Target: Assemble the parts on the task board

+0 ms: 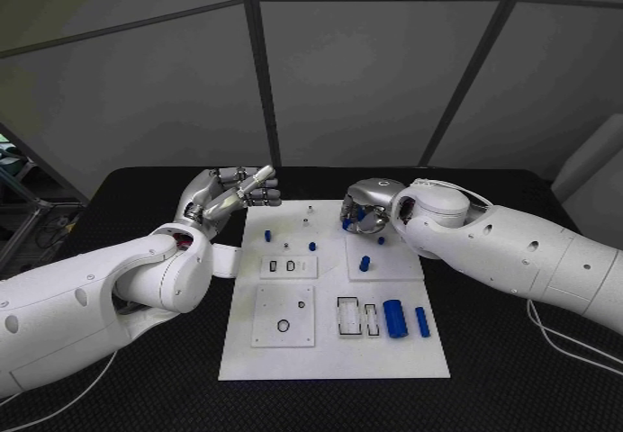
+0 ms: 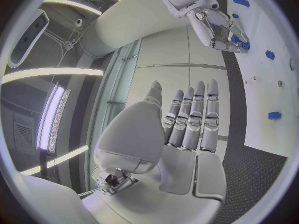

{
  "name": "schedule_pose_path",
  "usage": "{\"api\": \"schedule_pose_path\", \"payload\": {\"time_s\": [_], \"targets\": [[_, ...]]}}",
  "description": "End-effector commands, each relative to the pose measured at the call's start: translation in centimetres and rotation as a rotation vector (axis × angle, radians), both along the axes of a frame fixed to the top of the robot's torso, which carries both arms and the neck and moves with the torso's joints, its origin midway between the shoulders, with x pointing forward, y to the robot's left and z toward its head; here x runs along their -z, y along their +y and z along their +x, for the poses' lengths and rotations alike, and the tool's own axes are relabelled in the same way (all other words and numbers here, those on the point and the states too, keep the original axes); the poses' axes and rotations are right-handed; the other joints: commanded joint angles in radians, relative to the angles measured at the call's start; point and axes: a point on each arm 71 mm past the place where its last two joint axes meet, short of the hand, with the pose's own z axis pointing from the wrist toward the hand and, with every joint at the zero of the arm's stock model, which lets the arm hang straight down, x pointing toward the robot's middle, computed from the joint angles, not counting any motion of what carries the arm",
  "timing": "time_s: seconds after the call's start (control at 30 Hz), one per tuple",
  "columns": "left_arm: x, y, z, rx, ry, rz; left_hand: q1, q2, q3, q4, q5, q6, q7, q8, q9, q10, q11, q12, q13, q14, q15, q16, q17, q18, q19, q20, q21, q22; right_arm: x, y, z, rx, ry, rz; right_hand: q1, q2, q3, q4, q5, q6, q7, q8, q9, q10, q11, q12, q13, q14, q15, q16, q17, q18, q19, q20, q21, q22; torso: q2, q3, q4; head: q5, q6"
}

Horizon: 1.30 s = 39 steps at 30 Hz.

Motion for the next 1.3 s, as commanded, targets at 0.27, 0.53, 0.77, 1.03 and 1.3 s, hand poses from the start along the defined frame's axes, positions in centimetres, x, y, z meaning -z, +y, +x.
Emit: {"api": "schedule_pose_path", "payload": {"time_s": [0.27,0.53,0.77,1.03,1.3], "targets": [[-0.2,0.1,-0.1,0.012,-0.01,0.002,0.009,0.001,-0.003,-0.003,-0.001,0.002,0.004,-0.006,-0.001,0.001,0.007,-0.008,-0.001,-0.003,0.004,-0.006,0.001,-0.003,0.004,0.001,0.001,-0.002,-1.3,0.3,-0.7,-0.032,-0.089,0.097,0.006,-0.005,0.011,0.003,0.007,0.024,0.0,0.008,0.004,0.02,-0.005,-0.002,0.002,0.027,-0.01,0.009,0.004,-0.013,0.011,-0.005,0.018,0.019,0.0,-0.0003,-0.0008,0.003,0.003],[-0.2,0.2,0.0,0.009,-0.008,0.004,0.009,0.001,-0.003,-0.003,-0.001,0.002,0.004,-0.006,-0.001,0.001,0.007,-0.008,-0.001,-0.003,0.004,-0.006,0.001,-0.003,0.004,0.001,0.001,-0.002,-2.7,1.5,-0.5,-0.024,-0.208,0.165,0.011,-0.005,0.019,0.003,0.014,0.029,0.0,0.008,0.005,0.018,-0.005,-0.006,0.0,0.028,-0.01,0.016,0.014,-0.015,0.013,-0.005,0.024,0.027,0.002,0.0006,0.0012,0.006,0.015],[-0.1,0.2,0.1,0.009,-0.006,0.004,0.009,0.001,-0.003,-0.003,-0.001,0.002,0.004,-0.006,-0.001,0.001,0.007,-0.008,-0.001,-0.003,0.004,-0.006,0.001,-0.003,0.004,0.001,0.001,-0.002,-3.0,2.9,0.3,-0.017,-0.238,0.185,0.011,-0.005,0.02,0.003,0.014,0.029,0.0,0.008,0.005,0.018,-0.005,-0.006,0.0,0.028,-0.01,0.018,0.016,-0.015,0.014,-0.005,0.025,0.03,0.003,-0.0007,0.0019,0.006,0.021],[-0.1,0.0,0.2,0.012,-0.004,0.004,0.007,0.0,-0.004,-0.003,-0.001,0.002,0.005,-0.008,-0.001,0.0,0.007,-0.01,-0.001,-0.003,0.004,-0.009,0.002,-0.003,0.004,0.002,0.0,-0.002,-2.7,4.5,1.0,-0.016,-0.232,0.187,0.008,-0.008,0.02,0.005,0.013,0.03,0.001,0.008,0.005,0.018,-0.004,-0.007,0.0,0.028,-0.009,0.02,0.017,-0.015,0.013,-0.005,0.026,0.03,0.004,0.0,0.0016,0.008,0.021],[-0.2,0.0,0.1,0.014,-0.005,0.003,0.007,0.0,-0.005,-0.002,-0.001,0.002,0.005,-0.009,-0.001,0.0,0.007,-0.011,-0.001,-0.004,0.004,-0.009,0.003,-0.003,0.003,0.002,0.0,-0.002,-2.1,5.4,1.7,-0.005,-0.2,0.166,0.005,-0.009,0.02,0.008,0.013,0.03,0.002,0.007,0.004,0.016,-0.003,-0.008,-0.001,0.029,-0.009,0.023,0.021,-0.016,0.013,-0.004,0.028,0.032,0.008,-0.0014,0.0014,0.014,0.022]]}}
